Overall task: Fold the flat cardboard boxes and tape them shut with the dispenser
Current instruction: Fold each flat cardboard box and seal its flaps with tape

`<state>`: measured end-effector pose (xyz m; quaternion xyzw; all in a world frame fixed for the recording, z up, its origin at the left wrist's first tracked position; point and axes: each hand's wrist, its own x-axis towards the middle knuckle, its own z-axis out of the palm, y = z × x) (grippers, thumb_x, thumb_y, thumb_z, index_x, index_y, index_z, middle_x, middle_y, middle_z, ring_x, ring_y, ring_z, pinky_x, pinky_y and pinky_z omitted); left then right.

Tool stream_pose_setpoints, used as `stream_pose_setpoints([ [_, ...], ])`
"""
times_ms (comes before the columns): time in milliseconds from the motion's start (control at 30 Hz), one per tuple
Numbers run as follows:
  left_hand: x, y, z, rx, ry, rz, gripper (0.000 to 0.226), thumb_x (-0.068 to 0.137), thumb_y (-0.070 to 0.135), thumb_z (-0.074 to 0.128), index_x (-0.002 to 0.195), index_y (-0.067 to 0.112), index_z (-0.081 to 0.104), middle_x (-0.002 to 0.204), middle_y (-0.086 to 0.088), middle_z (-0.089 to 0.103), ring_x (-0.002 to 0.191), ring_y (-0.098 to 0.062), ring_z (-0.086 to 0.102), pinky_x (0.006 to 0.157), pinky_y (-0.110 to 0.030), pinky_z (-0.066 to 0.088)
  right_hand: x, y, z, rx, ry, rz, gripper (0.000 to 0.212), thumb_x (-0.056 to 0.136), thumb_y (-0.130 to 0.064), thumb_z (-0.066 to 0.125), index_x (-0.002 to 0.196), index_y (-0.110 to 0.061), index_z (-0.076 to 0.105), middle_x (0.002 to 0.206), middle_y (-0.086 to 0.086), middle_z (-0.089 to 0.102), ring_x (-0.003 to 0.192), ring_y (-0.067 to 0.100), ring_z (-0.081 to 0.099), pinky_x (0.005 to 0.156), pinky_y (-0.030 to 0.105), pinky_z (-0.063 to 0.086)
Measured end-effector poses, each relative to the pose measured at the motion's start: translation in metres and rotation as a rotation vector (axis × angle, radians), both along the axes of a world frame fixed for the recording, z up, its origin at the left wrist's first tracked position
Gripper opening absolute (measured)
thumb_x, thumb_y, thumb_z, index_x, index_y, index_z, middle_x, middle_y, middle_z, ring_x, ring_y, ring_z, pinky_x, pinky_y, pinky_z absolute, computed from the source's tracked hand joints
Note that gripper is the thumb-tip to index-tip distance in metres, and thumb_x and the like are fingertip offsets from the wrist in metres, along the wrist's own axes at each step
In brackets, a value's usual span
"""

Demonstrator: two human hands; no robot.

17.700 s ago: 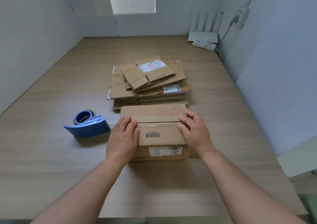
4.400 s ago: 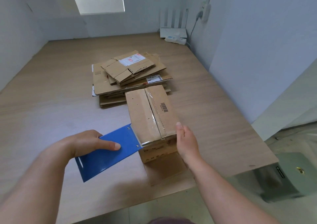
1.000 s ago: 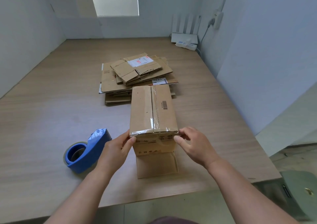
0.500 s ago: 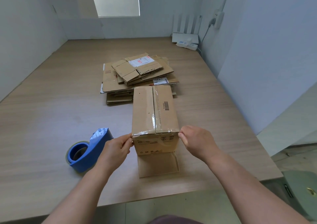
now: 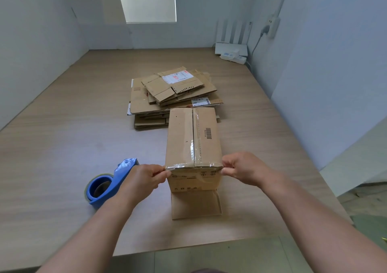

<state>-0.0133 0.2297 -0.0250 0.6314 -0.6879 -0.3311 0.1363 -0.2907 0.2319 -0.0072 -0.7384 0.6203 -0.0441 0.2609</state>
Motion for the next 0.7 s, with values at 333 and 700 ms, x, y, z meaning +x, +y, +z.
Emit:
stream_pose_setpoints([
  [333, 0.010, 0.000, -0.007, 0.102, 0.165, -0.002, 0.049, 0.098, 0.006, 0.044, 0.140, 0.029, 0.044, 0.137, 0.002, 0.056, 0.119, -0.011, 0.057, 0.103, -0.034, 0.046, 0.004, 0.006, -0.010, -0.022, -0.222, -0.334, 0.044, 0.078, -0.062, 0.062, 0.087, -0.021, 0.051, 0.086, -0.005, 0.058, 0.075, 0.012, 0.052, 0.068, 0.032, 0.045],
  [700, -0.051, 0.008, 0.012, 0.204, 0.371, 0.088, 0.029, 0.100, 0.044, 0.036, 0.125, 0.032, 0.045, 0.117, 0.010, 0.058, 0.111, -0.010, 0.058, 0.100, -0.035, 0.048, -0.016, -0.011, 0.005, 0.086, -0.352, -0.380, 0.084, 0.085, -0.044, 0.066, 0.151, -0.020, 0.021, 0.149, 0.000, 0.039, 0.130, 0.020, 0.043, 0.100, 0.027, 0.033],
])
